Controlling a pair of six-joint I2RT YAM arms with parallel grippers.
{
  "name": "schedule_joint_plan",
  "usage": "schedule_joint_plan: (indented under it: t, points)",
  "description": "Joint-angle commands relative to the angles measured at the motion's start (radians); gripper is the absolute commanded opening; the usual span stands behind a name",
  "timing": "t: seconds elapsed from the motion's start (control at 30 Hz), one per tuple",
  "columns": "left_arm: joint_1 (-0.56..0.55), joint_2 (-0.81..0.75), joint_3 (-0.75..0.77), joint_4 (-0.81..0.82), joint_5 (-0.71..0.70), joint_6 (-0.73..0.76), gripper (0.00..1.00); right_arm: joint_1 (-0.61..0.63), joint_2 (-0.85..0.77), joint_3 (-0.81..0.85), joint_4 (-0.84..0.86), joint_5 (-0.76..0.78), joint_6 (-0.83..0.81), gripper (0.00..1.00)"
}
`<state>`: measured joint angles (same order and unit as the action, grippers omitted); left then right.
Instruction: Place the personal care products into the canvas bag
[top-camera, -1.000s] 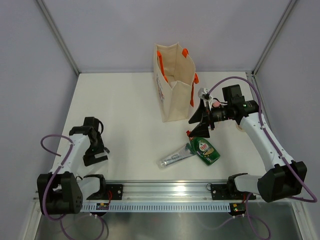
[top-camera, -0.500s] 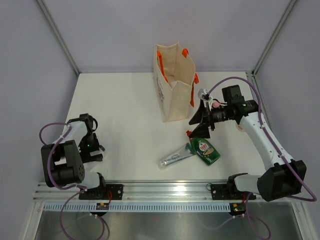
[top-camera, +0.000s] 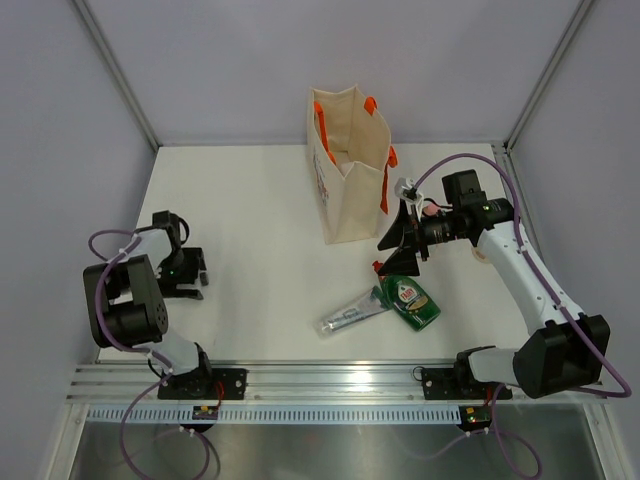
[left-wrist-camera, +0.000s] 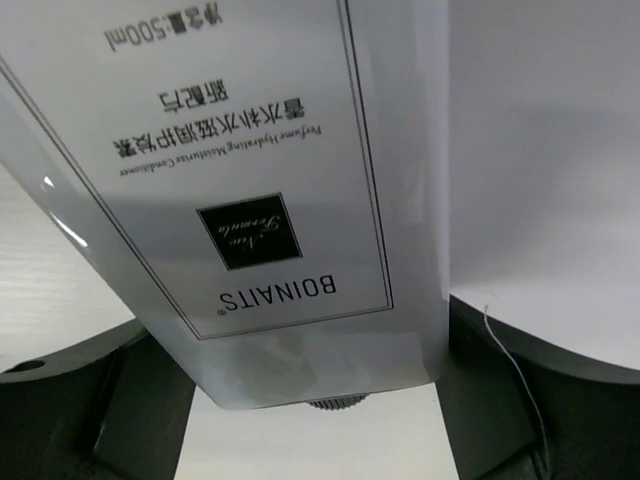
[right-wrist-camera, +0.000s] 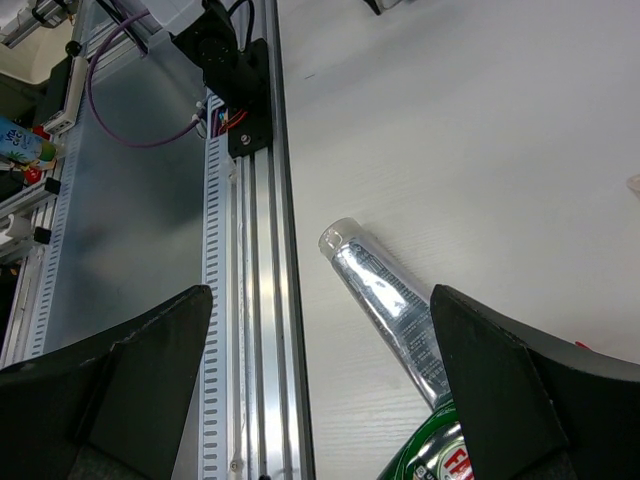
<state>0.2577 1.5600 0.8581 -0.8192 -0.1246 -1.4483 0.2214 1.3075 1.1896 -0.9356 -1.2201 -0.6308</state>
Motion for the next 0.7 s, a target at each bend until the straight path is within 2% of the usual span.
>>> schedule_joint_plan:
  t: [0.0,0.2,0.37,0.4,0.57,0.67]
  points:
    - [-0.061,0.054,0.045,0.302,0.157,0.251,0.00,-0.007,-0.001,0.028,-0.008,-0.009,-0.024,0.99]
    - [-0.170,-0.003,0.029,0.384,0.237,0.464,0.00,-0.007,-0.005,0.025,-0.008,-0.013,-0.023,0.99]
    - [-0.251,-0.057,0.044,0.379,0.198,0.621,0.00,-0.007,-0.007,0.025,-0.008,-0.009,-0.024,0.99]
    - [-0.299,-0.067,0.047,0.380,0.194,0.662,0.00,-0.007,-0.007,0.025,-0.006,-0.007,-0.023,0.99]
    - [-0.373,-0.168,0.062,0.379,0.157,0.747,0.00,-0.007,-0.007,0.022,-0.005,-0.006,-0.024,0.99]
    - [-0.388,-0.224,0.062,0.382,0.186,0.787,0.00,-0.007,-0.007,0.024,-0.003,-0.005,-0.026,1.00]
